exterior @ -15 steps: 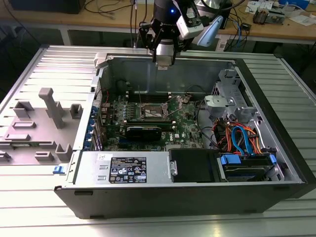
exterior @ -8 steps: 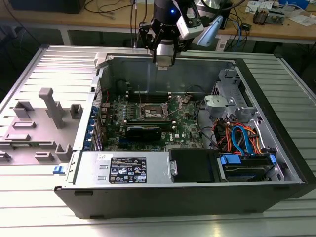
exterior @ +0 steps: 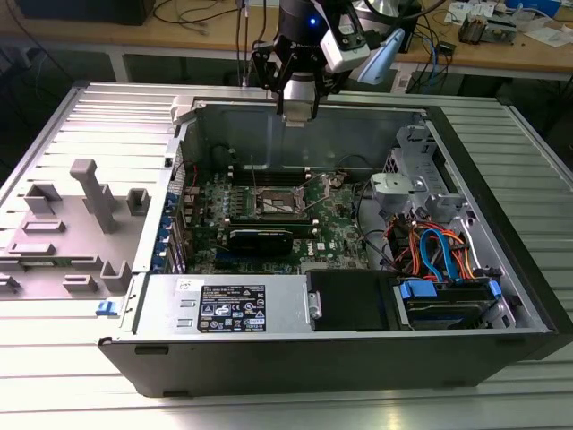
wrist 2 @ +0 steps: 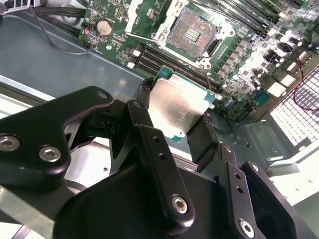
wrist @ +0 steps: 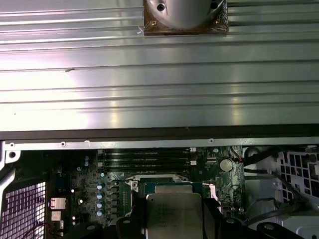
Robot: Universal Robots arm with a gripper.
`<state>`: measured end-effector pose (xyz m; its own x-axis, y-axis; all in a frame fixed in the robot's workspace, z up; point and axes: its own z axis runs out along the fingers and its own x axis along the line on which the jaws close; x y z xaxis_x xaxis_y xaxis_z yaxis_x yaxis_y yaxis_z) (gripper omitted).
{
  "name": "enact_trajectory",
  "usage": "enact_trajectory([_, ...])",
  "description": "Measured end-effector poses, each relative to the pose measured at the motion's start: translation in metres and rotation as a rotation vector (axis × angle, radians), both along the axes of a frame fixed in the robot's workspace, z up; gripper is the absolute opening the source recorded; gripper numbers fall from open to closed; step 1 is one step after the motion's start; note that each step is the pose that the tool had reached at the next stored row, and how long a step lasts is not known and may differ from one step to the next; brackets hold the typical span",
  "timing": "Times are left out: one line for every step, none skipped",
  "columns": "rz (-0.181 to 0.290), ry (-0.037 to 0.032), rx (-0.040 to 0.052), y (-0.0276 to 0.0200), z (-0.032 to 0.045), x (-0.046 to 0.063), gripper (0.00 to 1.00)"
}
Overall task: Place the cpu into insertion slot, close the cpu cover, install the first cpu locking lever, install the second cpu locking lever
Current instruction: 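Place the cpu into insertion slot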
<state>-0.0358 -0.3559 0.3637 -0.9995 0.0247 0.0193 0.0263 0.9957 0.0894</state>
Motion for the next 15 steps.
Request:
enact_trajectory([0.000, 0.0000, 0.0000, -0.0003, 0.0000, 0.0000, 0.54])
enact_trajectory([0.000, 0.0000, 0.0000, -0.0005, 0.0000, 0.0000, 0.54])
enact_trajectory([0.000, 0.0000, 0.0000, -0.0008, 0.0000, 0.0000, 0.54])
enact_trajectory([0.000, 0.0000, 0.0001, -0.0010, 0.0000, 0.0000, 0.54])
enact_trajectory([0.000, 0.0001, 0.0000, -0.0014, 0.0000, 0.0000, 0.54])
enact_trajectory([0.000, 0.0001, 0.0000, -0.0017, 0.0000, 0.0000, 0.54])
enact_trajectory([0.000, 0.0001, -0.0001, -0.0019, 0.0000, 0.0000, 0.54])
enact_trajectory([0.000, 0.0000, 0.0000, -0.0021, 0.0000, 0.0000, 0.54])
enact_trajectory([0.000, 0.0000, 0.0000, -0.0023, 0.0000, 0.0000, 0.54])
enact_trajectory([0.000, 0.0001, -0.0001, -0.0025, 0.0000, 0.0000, 0.54])
enact_trajectory([0.000, 0.0000, 0.0000, -0.0028, 0.0000, 0.0000, 0.54])
enact_trajectory([0.000, 0.0000, 0.0000, -0.0029, 0.0000, 0.0000, 0.54])
enact_trajectory([0.000, 0.0001, 0.0000, -0.0031, 0.0000, 0.0000, 0.54])
enact_trajectory([0.000, 0.0001, 0.0000, -0.0033, 0.0000, 0.0000, 0.54])
enact_trajectory([0.000, 0.0000, 0.0001, -0.0035, 0.0000, 0.0000, 0.54])
